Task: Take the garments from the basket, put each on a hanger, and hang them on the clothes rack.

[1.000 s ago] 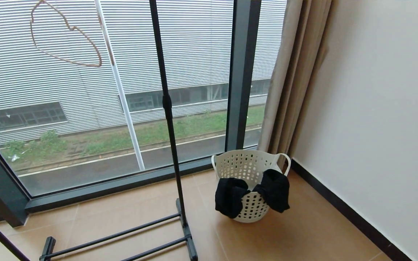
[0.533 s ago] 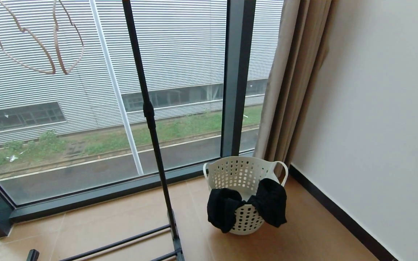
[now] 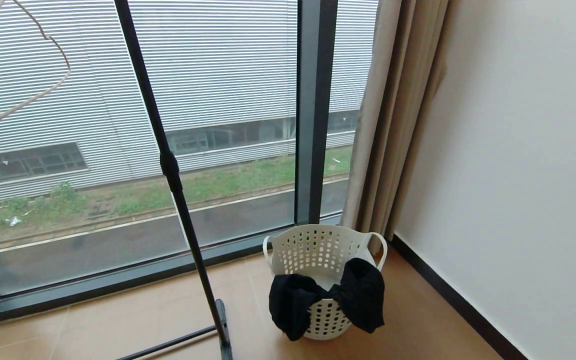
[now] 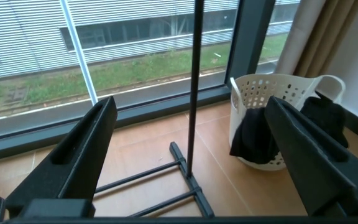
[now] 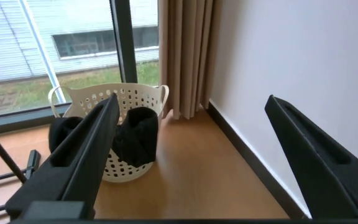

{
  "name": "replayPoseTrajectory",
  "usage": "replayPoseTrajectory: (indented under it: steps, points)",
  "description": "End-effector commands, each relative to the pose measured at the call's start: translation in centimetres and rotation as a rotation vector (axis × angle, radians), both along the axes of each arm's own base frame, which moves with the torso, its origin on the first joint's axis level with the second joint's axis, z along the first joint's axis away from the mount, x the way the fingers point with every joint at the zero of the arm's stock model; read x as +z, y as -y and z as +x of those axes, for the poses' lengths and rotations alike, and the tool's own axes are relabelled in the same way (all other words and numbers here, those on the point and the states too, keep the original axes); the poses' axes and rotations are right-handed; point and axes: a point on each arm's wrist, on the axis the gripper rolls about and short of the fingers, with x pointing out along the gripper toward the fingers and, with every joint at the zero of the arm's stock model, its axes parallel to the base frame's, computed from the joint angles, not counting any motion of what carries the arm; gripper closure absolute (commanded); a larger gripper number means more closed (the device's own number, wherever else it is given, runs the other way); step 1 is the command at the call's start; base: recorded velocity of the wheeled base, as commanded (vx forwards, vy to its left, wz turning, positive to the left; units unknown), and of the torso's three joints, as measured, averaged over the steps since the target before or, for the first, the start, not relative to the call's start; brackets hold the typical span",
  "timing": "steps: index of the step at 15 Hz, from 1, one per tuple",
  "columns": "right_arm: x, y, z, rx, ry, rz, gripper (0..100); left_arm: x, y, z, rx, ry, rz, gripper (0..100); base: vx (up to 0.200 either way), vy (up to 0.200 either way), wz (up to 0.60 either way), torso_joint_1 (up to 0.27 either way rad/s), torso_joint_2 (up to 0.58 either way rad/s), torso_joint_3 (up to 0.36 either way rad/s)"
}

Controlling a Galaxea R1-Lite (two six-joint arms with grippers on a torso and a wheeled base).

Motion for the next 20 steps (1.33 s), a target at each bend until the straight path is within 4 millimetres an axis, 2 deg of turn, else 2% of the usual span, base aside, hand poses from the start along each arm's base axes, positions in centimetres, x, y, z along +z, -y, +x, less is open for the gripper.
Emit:
replayPoseTrajectory:
  steps: [1, 12, 20]
  points:
    - [0.01, 0.0, 0.01, 0.001, 0.0, 0.0, 0, 0.0, 0.0, 0.01, -0.001, -0.001, 0.003, 0, 0.0, 0.0, 0.0, 0.0, 0.0, 0.0]
    - [0.01, 0.0, 0.01, -0.002, 0.0, 0.001, 0, -0.02, 0.0, 0.01, 0.002, -0.003, -0.005, 0, 0.0, 0.0, 0.0, 0.0, 0.0, 0.0]
    - [0.04, 0.01, -0.01, -0.005, 0.005, 0.003, 0, -0.02, -0.01, 0.01, 0.003, -0.003, -0.008, 0, 0.0, 0.0, 0.0, 0.001, 0.0, -0.171]
